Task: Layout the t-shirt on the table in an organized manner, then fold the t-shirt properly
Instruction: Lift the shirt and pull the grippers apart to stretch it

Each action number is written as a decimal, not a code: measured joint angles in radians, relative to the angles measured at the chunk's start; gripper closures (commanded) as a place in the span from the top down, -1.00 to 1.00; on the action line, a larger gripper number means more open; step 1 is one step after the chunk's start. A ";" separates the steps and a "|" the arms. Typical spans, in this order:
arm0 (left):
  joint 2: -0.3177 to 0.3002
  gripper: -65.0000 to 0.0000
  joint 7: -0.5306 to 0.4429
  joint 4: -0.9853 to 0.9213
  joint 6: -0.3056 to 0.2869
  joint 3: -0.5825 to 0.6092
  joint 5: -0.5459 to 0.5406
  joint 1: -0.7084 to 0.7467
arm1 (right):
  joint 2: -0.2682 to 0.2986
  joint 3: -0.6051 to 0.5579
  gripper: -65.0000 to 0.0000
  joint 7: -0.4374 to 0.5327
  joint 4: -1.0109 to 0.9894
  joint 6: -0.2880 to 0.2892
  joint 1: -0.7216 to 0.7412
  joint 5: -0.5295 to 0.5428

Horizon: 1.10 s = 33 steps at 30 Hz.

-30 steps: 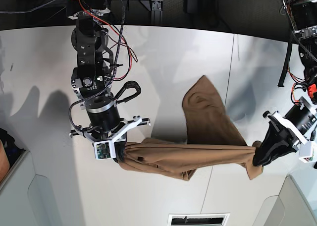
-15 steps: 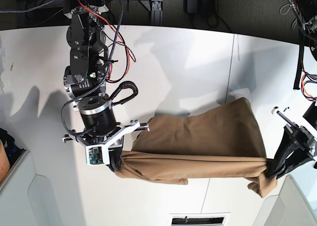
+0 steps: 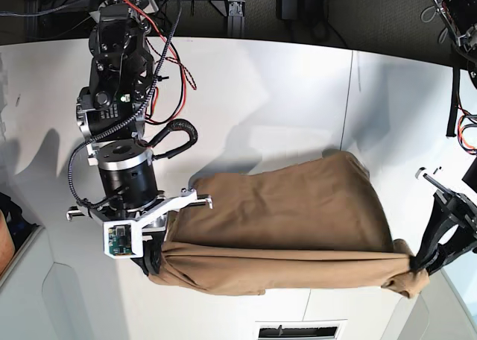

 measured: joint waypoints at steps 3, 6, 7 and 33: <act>-0.003 0.23 -0.005 -0.095 0.018 0.037 0.013 -0.018 | 0.006 0.013 0.09 0.026 -0.091 -0.035 0.013 -0.019; -0.002 0.30 -0.036 -0.247 0.018 0.129 0.018 -0.048 | 0.006 0.013 0.40 0.040 -0.221 -0.056 0.037 -0.017; -0.002 0.30 -0.035 -0.302 0.018 0.161 0.027 -0.058 | 0.002 0.011 0.40 0.038 -0.262 -0.060 0.040 -0.022; 0.130 0.30 0.002 -0.444 -0.006 0.409 0.108 0.124 | 0.003 0.018 0.40 0.032 -0.511 -0.133 -0.187 0.000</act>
